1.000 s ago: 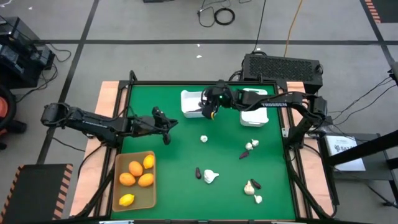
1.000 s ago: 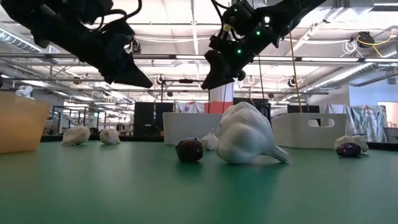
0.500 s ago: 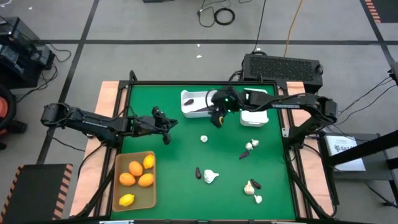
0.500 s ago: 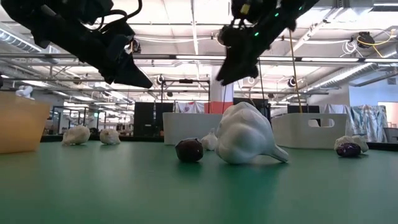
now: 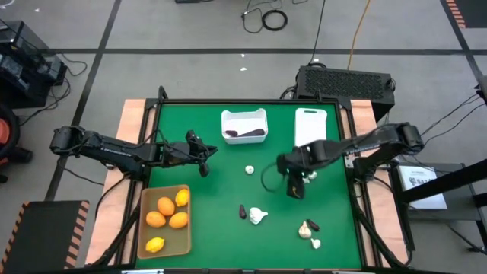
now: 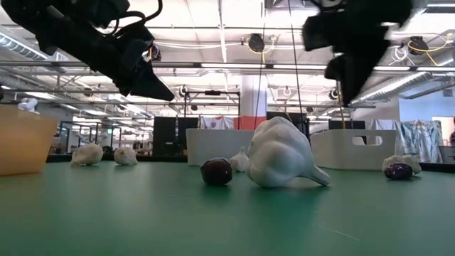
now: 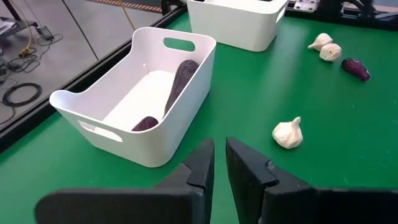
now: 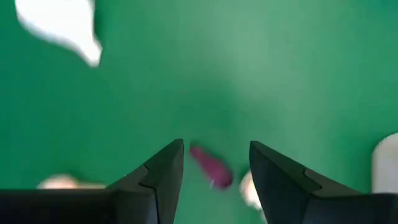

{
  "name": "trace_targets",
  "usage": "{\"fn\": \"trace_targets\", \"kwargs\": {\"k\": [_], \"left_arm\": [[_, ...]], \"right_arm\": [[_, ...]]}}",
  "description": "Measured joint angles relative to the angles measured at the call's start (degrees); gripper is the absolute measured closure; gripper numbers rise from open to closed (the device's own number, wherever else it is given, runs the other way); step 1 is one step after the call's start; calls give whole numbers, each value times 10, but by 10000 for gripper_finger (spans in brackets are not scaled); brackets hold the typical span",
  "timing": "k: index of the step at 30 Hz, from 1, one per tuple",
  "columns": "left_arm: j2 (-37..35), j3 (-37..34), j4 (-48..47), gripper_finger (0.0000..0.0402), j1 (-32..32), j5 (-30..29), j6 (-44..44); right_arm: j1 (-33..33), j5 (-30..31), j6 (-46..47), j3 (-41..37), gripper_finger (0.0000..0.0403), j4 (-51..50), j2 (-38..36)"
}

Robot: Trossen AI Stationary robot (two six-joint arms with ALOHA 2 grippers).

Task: Sort produce into baskets
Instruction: Put the violet eggplant into the left white bin

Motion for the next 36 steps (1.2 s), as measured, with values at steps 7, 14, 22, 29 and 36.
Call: {"fn": "trace_targets", "kwargs": {"k": [7, 14, 22, 29, 36], "left_arm": [[0, 0, 0, 354, 0, 0, 0], [0, 0, 0, 354, 0, 0, 0], [0, 0, 0, 354, 0, 0, 0], [0, 0, 0, 354, 0, 0, 0], [0, 0, 0, 354, 0, 0, 0]], "right_arm": [[68, -18, -88, -52, 229, 7, 0], [80, -17, -110, -100, 229, 62, 0], [84, -17, -129, -126, 229, 124, 0], [84, -13, -160, -136, 229, 116, 0], [83, 13, -173, -155, 229, 119, 3]]}}
